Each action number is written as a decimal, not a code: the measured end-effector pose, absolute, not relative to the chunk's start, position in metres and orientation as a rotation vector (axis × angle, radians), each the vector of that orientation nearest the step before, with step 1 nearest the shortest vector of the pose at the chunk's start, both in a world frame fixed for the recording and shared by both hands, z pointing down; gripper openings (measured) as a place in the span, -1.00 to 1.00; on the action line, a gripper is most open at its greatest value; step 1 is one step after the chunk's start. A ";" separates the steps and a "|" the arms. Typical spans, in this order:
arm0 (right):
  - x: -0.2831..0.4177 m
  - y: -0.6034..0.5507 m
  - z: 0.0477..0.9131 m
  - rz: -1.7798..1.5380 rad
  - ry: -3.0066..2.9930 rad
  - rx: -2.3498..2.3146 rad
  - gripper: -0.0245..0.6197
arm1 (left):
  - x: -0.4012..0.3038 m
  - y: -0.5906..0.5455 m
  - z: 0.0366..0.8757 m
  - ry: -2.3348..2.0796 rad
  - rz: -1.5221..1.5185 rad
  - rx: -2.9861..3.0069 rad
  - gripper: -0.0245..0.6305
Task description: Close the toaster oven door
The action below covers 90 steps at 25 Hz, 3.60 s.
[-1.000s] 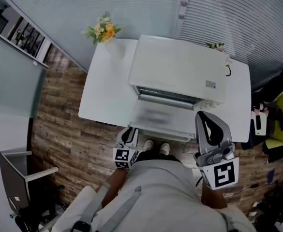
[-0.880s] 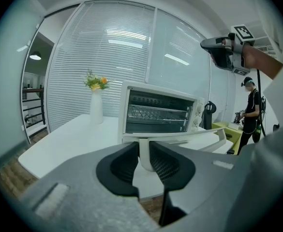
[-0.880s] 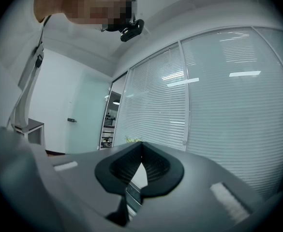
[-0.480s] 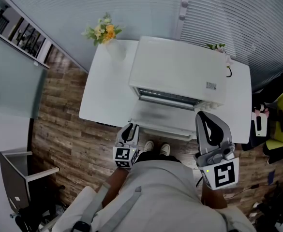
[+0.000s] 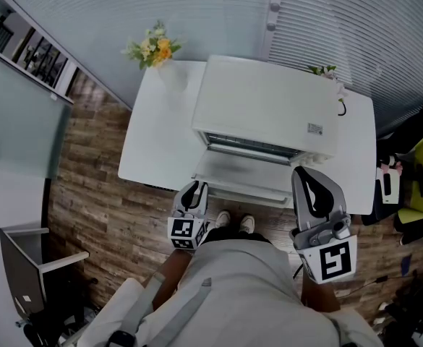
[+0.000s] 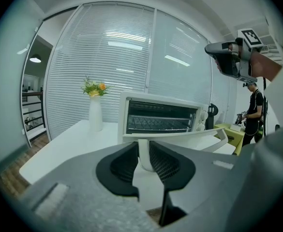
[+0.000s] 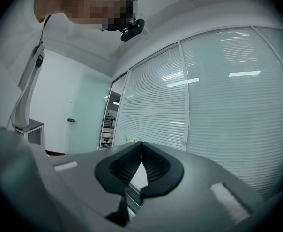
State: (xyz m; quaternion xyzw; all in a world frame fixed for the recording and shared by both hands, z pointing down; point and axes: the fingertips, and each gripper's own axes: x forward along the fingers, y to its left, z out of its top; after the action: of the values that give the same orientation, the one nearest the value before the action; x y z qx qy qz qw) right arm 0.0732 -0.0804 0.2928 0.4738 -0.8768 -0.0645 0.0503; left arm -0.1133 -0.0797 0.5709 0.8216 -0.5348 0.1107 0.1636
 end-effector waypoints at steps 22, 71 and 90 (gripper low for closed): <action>0.075 -0.090 0.290 -0.204 -2.667 1.453 -0.91 | -0.109 -0.115 0.542 -1.535 0.298 2.373 -0.67; 0.098 -0.109 0.292 -0.166 -2.621 1.542 -0.91 | -0.091 -0.193 0.507 -1.532 0.258 2.393 -0.67; 0.103 -0.113 0.293 -0.148 -2.605 1.564 -0.91 | -0.088 -0.200 0.503 -1.541 0.321 2.447 -0.66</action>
State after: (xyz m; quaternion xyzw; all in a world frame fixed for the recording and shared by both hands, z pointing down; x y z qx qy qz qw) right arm 0.1026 -0.1134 0.2931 0.5134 -0.8553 -0.0486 0.0498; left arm -0.0876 -0.1999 0.5025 0.8354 -0.5260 0.1095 0.1161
